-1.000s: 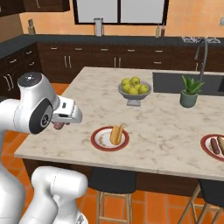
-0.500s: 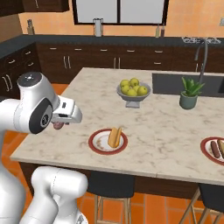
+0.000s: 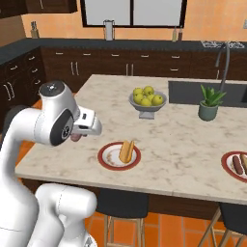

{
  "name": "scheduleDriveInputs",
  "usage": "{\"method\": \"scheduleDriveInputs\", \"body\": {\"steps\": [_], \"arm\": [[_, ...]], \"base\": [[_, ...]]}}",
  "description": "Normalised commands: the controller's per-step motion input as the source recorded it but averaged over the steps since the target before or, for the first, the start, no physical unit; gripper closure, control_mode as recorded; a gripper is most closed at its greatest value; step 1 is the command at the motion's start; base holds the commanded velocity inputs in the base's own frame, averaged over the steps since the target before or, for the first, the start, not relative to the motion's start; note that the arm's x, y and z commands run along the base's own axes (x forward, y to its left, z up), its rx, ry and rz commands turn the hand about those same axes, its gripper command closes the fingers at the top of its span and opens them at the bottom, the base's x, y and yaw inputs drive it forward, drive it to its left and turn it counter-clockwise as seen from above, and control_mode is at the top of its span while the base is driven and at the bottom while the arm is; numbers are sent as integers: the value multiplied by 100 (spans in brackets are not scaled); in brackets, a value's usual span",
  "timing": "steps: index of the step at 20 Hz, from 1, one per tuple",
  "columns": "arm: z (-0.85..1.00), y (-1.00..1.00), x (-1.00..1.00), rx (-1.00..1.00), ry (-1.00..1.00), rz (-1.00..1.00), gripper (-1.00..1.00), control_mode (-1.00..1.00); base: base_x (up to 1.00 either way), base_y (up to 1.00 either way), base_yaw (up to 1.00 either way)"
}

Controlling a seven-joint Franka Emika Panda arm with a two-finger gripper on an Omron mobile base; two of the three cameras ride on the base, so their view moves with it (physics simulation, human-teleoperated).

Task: Place one bun and one sausage from the bowl on each plate.

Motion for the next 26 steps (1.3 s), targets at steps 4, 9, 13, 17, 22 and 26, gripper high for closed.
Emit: {"method": "scheduleDriveInputs", "body": {"steps": [4,9,13,17,22,26], "arm": [[-65,-5,85,-3,2,0,100,-100],[-76,-6,59,-4,13,0,100,-100],[-97,-26,16,0,2,0,100,-100],[-76,-9,30,0,2,0,100,-100],[-54,-1,70,-2,4,0,100,-100],[-30,-25,39,0,5,0,100,-100]], "base": [[0,0,0],[0,0,0],[0,0,0],[0,0,0],[0,0,0],[0,0,0]]}}
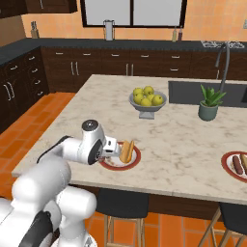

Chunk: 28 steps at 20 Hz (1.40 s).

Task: Place one bun and one sausage from the bowl on each plate.

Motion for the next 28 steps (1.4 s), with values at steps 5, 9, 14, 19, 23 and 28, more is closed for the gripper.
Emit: {"method": "scheduleDriveInputs", "body": {"steps": [5,9,14,19,23,28], "arm": [[-9,-7,30,0,2,0,100,-100],[-1,0,24,0,0,0,100,-100],[-39,-2,38,0,1,0,100,-100],[-18,-9,7,0,1,0,100,-100],[0,0,0,0,0,0,100,-100],[0,0,0,0,0,0,-100,-100]], "base": [[0,0,0],[0,0,0],[0,0,0],[0,0,0],[0,0,0],[0,0,0]]}}
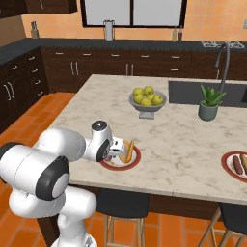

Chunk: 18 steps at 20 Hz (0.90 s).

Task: Place one bun and one sausage from the bowl on each plate.

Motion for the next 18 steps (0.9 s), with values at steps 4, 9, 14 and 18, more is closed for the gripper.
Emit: {"method": "scheduleDriveInputs", "body": {"steps": [4,9,14,18], "arm": [[0,0,0,0,0,0,-100,-100],[1,0,0,0,0,0,-100,-100],[70,16,-34,0,0,0,-100,-100],[98,24,-4,0,0,0,-100,-100]], "base": [[0,0,0],[0,0,0],[0,0,0],[0,0,0]]}}
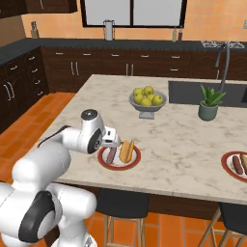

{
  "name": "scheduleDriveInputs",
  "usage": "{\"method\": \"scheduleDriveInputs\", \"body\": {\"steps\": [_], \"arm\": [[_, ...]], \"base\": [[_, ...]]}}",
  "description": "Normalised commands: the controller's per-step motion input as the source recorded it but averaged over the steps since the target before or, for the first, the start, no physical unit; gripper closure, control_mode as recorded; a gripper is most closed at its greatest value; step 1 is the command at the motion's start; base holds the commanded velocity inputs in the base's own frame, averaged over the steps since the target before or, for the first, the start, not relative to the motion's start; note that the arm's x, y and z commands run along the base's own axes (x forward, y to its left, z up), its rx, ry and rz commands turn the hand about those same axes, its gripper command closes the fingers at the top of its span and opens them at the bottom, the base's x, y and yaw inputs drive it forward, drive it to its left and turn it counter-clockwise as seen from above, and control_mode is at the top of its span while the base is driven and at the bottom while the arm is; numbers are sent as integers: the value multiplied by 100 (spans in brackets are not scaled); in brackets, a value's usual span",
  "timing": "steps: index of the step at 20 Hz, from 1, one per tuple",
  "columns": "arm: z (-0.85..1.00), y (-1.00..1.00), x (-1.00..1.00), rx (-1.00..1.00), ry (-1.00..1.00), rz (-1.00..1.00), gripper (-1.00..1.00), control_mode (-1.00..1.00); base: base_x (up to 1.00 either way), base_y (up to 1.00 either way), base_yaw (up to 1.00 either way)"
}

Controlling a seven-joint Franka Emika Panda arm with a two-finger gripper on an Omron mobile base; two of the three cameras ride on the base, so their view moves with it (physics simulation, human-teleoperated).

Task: Place one bun and one sausage from the bowl on each plate.

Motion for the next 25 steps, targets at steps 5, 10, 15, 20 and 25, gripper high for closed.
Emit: {"method": "scheduleDriveInputs", "body": {"steps": [5,10,15,20,25], "arm": [[92,30,-40,0,0,0,-100,-100],[69,3,-93,0,0,0,-100,-100],[51,36,-97,0,0,-6,-100,-100],[53,10,-86,1,0,-4,-100,-100],[52,0,-63,2,0,0,-100,-100]], "base": [[0,0,0],[0,0,0],[0,0,0],[0,0,0],[0,0,0]]}}
